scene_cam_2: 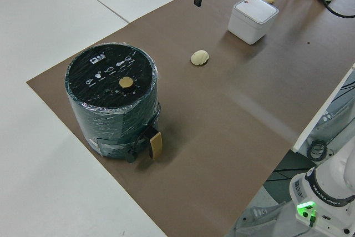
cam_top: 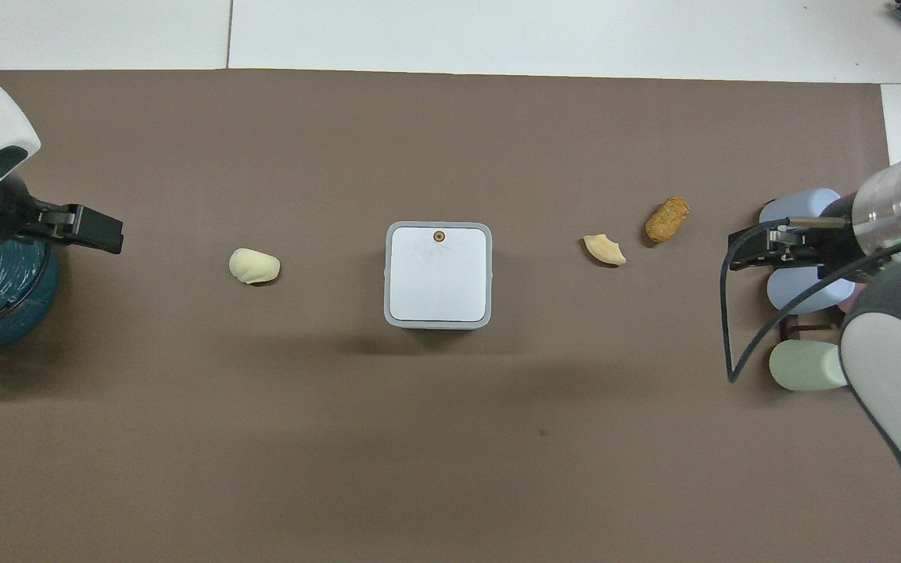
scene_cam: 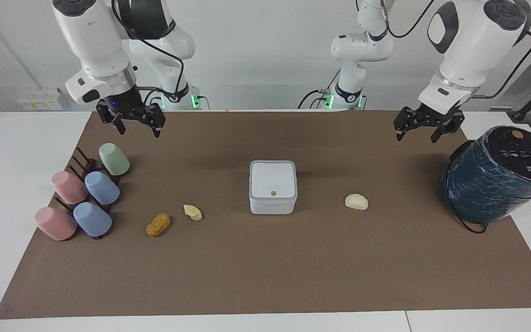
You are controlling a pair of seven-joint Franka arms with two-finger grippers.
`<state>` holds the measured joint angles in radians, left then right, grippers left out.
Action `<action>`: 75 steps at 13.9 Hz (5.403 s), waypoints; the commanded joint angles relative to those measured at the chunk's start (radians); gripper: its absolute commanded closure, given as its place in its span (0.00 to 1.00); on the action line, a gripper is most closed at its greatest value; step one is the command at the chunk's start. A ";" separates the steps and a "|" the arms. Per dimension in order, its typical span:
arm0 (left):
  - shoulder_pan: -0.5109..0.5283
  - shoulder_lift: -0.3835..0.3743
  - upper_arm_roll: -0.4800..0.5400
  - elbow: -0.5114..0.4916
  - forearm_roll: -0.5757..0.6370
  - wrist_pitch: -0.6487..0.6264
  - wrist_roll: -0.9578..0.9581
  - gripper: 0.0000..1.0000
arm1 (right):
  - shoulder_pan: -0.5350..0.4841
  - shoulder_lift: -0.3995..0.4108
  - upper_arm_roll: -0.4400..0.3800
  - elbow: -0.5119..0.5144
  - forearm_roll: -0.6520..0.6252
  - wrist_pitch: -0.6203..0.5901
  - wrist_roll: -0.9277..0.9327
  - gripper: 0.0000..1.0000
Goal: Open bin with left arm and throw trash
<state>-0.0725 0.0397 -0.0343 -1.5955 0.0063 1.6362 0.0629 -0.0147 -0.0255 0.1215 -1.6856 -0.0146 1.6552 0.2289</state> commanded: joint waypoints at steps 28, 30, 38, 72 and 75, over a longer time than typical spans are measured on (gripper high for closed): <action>-0.409 0.129 -0.018 -0.227 -0.095 0.752 -0.529 1.00 | -0.067 0.111 -0.002 -0.042 0.036 0.309 0.001 0.00; -0.450 0.147 -0.016 -0.233 -0.104 0.792 -0.549 1.00 | -0.057 0.185 -0.003 -0.042 0.022 0.379 0.018 0.00; -0.524 0.224 -0.016 -0.253 -0.104 0.826 -0.606 1.00 | -0.030 0.417 -0.003 -0.172 0.016 0.817 0.110 0.00; -0.109 0.281 -0.001 -0.276 -0.092 0.760 -0.083 0.00 | 0.223 0.272 0.164 -0.123 -0.095 0.667 0.276 1.00; -0.105 0.290 0.001 -0.328 -0.092 0.794 -0.068 0.00 | 0.277 0.314 0.167 -0.076 -0.124 0.689 0.311 1.00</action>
<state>-0.1808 0.3381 -0.0308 -1.8762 -0.0824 2.3924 -0.0310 0.2447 0.2463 0.2852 -1.8072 -0.1111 2.3266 0.5115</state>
